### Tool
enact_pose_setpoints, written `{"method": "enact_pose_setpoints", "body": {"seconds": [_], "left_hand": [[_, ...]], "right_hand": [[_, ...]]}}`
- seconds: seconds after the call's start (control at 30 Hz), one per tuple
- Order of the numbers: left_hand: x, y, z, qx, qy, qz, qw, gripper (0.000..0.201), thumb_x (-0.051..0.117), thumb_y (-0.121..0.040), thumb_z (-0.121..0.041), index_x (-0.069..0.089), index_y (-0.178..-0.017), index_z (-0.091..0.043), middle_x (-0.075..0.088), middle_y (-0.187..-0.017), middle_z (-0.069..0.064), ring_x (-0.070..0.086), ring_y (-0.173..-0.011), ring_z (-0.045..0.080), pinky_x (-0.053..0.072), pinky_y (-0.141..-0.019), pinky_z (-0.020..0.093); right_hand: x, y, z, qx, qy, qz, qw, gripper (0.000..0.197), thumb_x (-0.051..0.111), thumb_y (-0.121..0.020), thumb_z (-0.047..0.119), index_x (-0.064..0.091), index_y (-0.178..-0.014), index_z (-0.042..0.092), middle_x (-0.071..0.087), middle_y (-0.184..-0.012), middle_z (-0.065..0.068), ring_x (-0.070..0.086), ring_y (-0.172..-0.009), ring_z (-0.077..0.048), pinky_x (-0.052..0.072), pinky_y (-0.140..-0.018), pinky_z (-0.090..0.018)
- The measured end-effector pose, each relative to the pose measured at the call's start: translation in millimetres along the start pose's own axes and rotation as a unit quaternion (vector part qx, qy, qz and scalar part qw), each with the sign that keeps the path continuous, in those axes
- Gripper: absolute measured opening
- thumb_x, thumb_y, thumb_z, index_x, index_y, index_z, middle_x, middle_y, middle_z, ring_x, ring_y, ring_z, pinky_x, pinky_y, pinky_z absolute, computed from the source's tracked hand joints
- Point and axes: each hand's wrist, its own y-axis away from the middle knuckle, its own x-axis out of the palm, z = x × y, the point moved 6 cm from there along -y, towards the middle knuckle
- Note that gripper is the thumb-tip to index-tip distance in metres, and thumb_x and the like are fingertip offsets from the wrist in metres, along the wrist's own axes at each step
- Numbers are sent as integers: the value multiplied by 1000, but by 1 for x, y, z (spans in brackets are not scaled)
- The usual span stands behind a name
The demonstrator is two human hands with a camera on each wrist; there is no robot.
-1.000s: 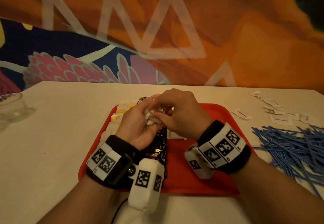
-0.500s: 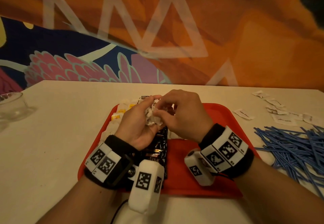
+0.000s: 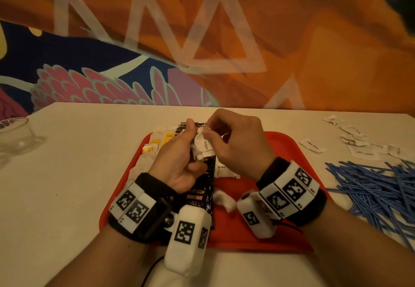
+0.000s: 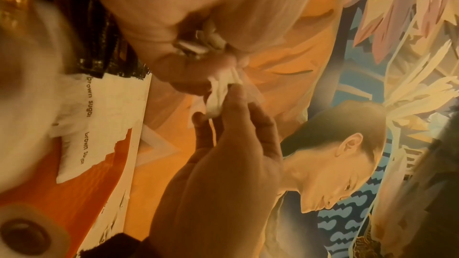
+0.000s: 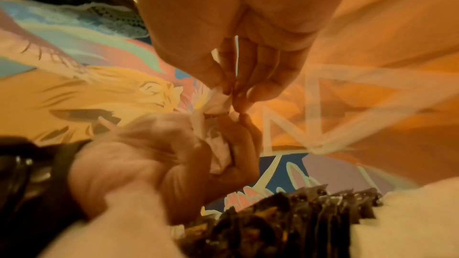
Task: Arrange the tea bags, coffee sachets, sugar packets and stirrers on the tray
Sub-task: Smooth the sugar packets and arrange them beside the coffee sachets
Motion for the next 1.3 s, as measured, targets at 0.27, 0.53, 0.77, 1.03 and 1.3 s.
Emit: {"method": "enact_pose_setpoints", "body": {"seconds": [0.27, 0.53, 0.77, 1.03, 1.3], "left_hand": [[10, 9, -5, 36, -36, 50, 997, 40, 67, -81, -45, 64, -104, -12, 65, -81, 2, 60, -65, 9, 43, -41, 14], [12, 12, -10, 50, 19, 23, 998, 12, 63, -94, -13, 59, -85, -6, 67, -77, 10, 71, -67, 19, 58, -54, 27], [13, 12, -13, 64, 52, 45, 996, 19, 50, -97, 5, 64, -103, -6, 70, -87, 12, 73, -74, 20, 61, -64, 27], [9, 11, -11, 44, -2, 56, 997, 26, 66, -83, -27, 60, -102, -10, 47, -75, -2, 41, -50, 4, 31, -35, 12], [11, 19, -17, 150, -259, -12, 954, 17, 76, -84, -28, 75, -92, -13, 59, -70, -2, 37, -50, 12, 25, -39, 19]], "right_hand": [[-7, -8, -11, 77, -68, 48, 994, 5, 75, -84, 23, 71, -81, 21, 70, -70, 5, 67, -67, -10, 55, -67, -30], [-23, -1, -30, 128, 52, 320, 937, 12, 76, -84, 34, 72, -92, 25, 73, -79, 9, 67, -73, -3, 53, -72, -26], [4, 43, -43, 131, 255, 530, 798, 35, 80, -73, 51, 71, -98, 29, 70, -95, 12, 62, -90, -7, 52, -73, -26], [9, 50, -49, 129, 240, 551, 789, 12, 75, -81, 28, 65, -88, 26, 66, -87, 9, 61, -83, -13, 48, -68, -28], [-22, 9, -35, 172, -43, 353, 919, 21, 67, -83, -5, 61, -87, 14, 67, -90, -8, 68, -74, -24, 57, -73, -36]]}}
